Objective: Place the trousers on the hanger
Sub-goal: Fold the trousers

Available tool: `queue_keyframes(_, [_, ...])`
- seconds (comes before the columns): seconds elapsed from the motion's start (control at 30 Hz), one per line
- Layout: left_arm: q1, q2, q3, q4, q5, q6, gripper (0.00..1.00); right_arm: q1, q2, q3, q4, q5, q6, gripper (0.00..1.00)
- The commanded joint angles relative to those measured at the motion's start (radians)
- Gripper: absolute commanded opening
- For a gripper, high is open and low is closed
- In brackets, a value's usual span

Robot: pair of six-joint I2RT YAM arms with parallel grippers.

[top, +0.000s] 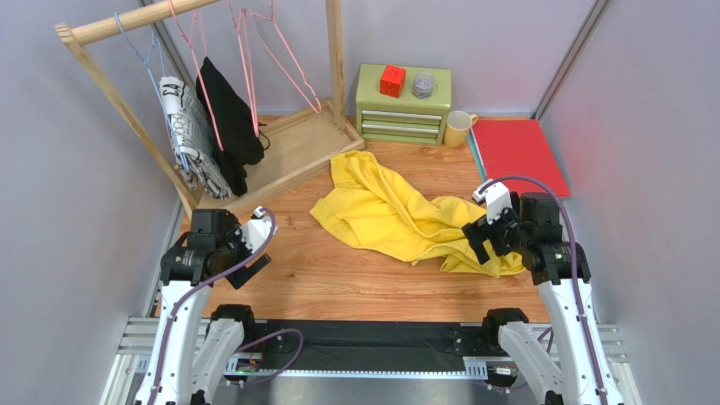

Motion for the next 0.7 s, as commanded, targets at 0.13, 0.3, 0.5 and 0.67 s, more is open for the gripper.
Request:
queue_keyframes(0.13, [-0.221,0.139,0.088,0.118,-0.070,-0.047,1.00,-0.003,0.114,0.070,-0.122,0.003,-0.101,1.00])
queue_keyframes(0.3, [-0.476,0.355,0.149,0.318,-0.159,-0.049,1.00,-0.001,0.212,0.087,-0.174,0.055,-0.115,1.00])
queue_keyframes(0.5, [-0.505,0.801,0.449,0.413,-0.111,0.005,0.96,-0.012,0.318,0.104,-0.204,0.130,-0.089,1.00])
queue_keyframes(0.67, [-0.506,1.082,0.695,0.415,0.048,0.056,0.94,-0.049,0.408,0.104,-0.178,0.160,-0.064,1.00])
